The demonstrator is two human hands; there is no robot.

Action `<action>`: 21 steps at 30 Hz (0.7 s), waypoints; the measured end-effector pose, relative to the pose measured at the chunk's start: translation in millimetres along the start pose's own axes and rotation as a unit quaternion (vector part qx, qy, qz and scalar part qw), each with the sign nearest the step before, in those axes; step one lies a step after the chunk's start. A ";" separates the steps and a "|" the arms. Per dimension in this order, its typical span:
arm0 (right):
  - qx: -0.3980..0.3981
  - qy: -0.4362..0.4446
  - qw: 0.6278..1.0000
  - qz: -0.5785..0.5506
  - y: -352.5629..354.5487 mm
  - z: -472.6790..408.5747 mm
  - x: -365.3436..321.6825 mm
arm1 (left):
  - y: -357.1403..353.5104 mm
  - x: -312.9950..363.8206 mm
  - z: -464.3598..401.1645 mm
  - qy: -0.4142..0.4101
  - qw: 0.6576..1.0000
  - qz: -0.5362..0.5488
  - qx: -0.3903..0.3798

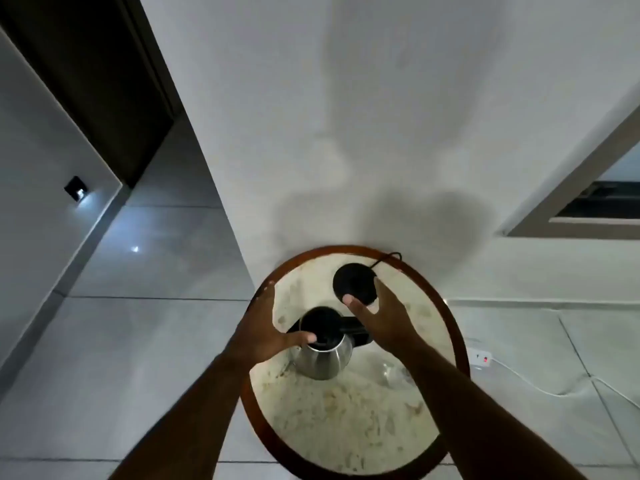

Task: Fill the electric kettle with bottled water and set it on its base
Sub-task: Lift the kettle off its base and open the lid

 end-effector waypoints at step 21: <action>0.011 0.066 0.970 0.233 -84.4 -51.9 55.7 | -90.4 -70.3 -4.3 0.058 0.997 0.038 -0.018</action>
Point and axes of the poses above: each hand's wrist, its own z-axis away from the middle knuckle, its own y-axis out of the back of the hand, x = y × z, the point moved 4 cm from there along -z, towards the middle knuckle, and after that the axes turned 10 degrees about -y, right-handed, at the moved point
